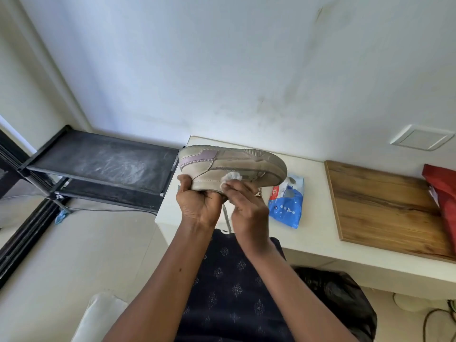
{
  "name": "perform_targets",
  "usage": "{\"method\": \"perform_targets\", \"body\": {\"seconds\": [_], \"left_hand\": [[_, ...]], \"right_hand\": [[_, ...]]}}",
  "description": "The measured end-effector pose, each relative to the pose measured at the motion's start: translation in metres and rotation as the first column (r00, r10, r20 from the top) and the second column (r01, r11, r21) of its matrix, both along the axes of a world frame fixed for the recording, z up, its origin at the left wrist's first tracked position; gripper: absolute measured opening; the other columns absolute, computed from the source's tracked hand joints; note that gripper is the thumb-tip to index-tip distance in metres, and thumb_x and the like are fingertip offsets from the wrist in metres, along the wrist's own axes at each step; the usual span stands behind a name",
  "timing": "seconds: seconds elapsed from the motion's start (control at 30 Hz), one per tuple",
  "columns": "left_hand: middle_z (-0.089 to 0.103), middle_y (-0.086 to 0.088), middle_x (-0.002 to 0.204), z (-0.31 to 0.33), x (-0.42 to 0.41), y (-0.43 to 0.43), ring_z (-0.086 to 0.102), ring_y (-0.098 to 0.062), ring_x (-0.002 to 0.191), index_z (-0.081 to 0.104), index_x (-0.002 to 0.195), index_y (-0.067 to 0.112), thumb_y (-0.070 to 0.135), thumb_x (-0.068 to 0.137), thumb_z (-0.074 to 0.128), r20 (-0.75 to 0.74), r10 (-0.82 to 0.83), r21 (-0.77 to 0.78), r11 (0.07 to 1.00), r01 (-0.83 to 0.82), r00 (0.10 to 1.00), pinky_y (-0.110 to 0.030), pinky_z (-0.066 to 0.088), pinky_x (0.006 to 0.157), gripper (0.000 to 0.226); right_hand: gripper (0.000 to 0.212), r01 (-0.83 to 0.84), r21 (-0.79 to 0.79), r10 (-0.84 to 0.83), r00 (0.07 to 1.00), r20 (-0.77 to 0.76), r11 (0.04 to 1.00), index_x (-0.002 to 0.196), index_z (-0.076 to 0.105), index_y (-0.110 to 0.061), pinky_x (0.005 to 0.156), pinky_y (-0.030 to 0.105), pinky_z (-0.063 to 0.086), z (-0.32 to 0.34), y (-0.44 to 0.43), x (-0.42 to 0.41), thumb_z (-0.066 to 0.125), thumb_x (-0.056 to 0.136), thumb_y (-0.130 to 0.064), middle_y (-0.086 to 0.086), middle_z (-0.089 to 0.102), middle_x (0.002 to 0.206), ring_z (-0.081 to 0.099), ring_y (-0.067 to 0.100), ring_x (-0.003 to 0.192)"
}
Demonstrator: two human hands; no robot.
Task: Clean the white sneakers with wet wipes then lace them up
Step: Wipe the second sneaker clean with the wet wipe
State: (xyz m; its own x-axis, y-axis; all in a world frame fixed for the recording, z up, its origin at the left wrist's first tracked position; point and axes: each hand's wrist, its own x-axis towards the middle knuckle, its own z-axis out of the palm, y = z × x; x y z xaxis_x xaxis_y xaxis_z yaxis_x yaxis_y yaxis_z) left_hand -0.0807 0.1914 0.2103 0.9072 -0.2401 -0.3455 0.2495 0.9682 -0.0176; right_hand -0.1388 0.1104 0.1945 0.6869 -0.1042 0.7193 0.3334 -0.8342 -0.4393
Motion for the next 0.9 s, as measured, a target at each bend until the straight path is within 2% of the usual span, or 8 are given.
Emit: {"method": "perform_targets", "body": {"seconds": [0.1, 0.17, 0.27, 0.37, 0.47, 0.63, 0.73, 0.9], "left_hand": [[0.050, -0.013, 0.138, -0.001, 0.001, 0.001, 0.047, -0.029, 0.127, 0.053, 0.126, 0.006, 0.037, 0.094, 0.045, 0.023, -0.035, 0.014, 0.999, 0.035, 0.999, -0.046, 0.030, 0.111, 0.045], [0.043, -0.013, 0.144, 0.001, 0.001, 0.001, 0.040, -0.029, 0.134, 0.045, 0.136, 0.006, 0.041, 0.089, 0.051, 0.080, -0.098, 0.083, 0.992, 0.091, 0.992, -0.046, 0.025, 0.114, 0.059], [0.050, -0.017, 0.133, 0.004, 0.000, 0.001, 0.047, -0.032, 0.126, 0.050, 0.127, 0.001, 0.048, 0.085, 0.050, 0.157, -0.164, 0.238, 0.963, 0.123, 0.974, -0.049, 0.028, 0.112, 0.062], [0.060, -0.015, 0.105, 0.002, -0.003, -0.003, 0.057, -0.028, 0.101, 0.059, 0.108, 0.002, 0.059, 0.088, 0.040, 0.208, -0.179, 0.332, 0.938, 0.103, 0.962, -0.042, 0.038, 0.101, 0.064], [0.056, -0.016, 0.106, 0.003, -0.011, -0.010, 0.055, -0.026, 0.103, 0.050, 0.118, 0.001, 0.070, 0.080, 0.041, 0.259, -0.238, 0.418, 0.901, 0.114, 0.936, -0.034, 0.044, 0.097, 0.080], [0.063, -0.011, 0.102, -0.005, -0.017, -0.021, 0.061, -0.022, 0.101, 0.061, 0.108, 0.007, 0.070, 0.087, 0.020, 0.344, -0.291, 0.440, 0.890, 0.120, 0.893, -0.028, 0.051, 0.087, 0.079], [0.055, -0.020, 0.118, 0.000, -0.016, -0.018, 0.052, -0.030, 0.116, 0.048, 0.125, -0.003, 0.073, 0.085, 0.017, 0.412, -0.296, 0.415, 0.903, 0.112, 0.862, -0.037, 0.041, 0.102, 0.091], [0.067, -0.018, 0.092, -0.008, -0.014, -0.015, 0.064, -0.029, 0.076, 0.070, 0.098, 0.004, 0.071, 0.087, 0.011, 0.370, -0.284, 0.418, 0.901, 0.114, 0.884, -0.031, 0.050, 0.062, 0.090]], "right_hand": [[0.035, 0.089, -0.049, -0.093, 0.993, -0.070, 0.995, 0.097, 0.070, 0.004, 0.078, 0.036, 0.056, 0.004, -0.022, 0.007, 0.040, 0.080, 0.000, 0.013, 0.070, 0.101, 0.065, 0.028, 0.095], [0.035, 0.158, 0.015, -0.156, 0.983, -0.092, 0.987, 0.097, 0.070, 0.005, 0.080, 0.036, 0.056, 0.011, -0.025, 0.009, 0.040, 0.082, -0.005, 0.015, 0.070, 0.099, 0.068, 0.028, 0.092], [0.023, 0.209, 0.148, -0.194, 0.974, -0.114, 0.966, 0.097, 0.071, 0.003, 0.079, 0.026, 0.051, 0.021, -0.019, 0.009, 0.058, 0.079, -0.002, 0.015, 0.071, 0.094, 0.070, 0.025, 0.084], [0.027, 0.199, 0.252, -0.174, 0.977, -0.119, 0.947, 0.091, 0.073, -0.001, 0.077, 0.011, 0.047, 0.032, -0.006, 0.006, 0.072, 0.067, 0.010, 0.011, 0.073, 0.087, 0.067, 0.015, 0.080], [0.023, 0.149, 0.230, -0.135, 0.988, -0.078, 0.962, 0.083, 0.074, -0.005, 0.078, -0.003, 0.034, 0.048, 0.007, 0.009, 0.073, 0.064, 0.009, 0.008, 0.073, 0.079, 0.064, 0.011, 0.075], [0.020, 0.049, 0.032, -0.046, 0.995, -0.087, 0.998, 0.090, 0.072, -0.002, 0.079, 0.018, 0.043, 0.058, 0.005, 0.023, 0.055, 0.079, 0.001, 0.010, 0.072, 0.088, 0.068, 0.025, 0.083], [0.031, -0.004, -0.117, -0.003, 0.999, -0.054, 0.993, 0.089, 0.072, 0.000, 0.084, 0.027, 0.044, 0.050, -0.005, 0.022, 0.043, 0.078, -0.002, 0.010, 0.071, 0.092, 0.067, 0.027, 0.087], [0.032, 0.127, 0.019, -0.125, 0.990, -0.070, 0.992, 0.080, 0.074, -0.001, 0.075, 0.027, 0.053, 0.037, -0.029, 0.024, 0.057, 0.060, 0.018, 0.009, 0.072, 0.083, 0.069, 0.023, 0.078]]}}
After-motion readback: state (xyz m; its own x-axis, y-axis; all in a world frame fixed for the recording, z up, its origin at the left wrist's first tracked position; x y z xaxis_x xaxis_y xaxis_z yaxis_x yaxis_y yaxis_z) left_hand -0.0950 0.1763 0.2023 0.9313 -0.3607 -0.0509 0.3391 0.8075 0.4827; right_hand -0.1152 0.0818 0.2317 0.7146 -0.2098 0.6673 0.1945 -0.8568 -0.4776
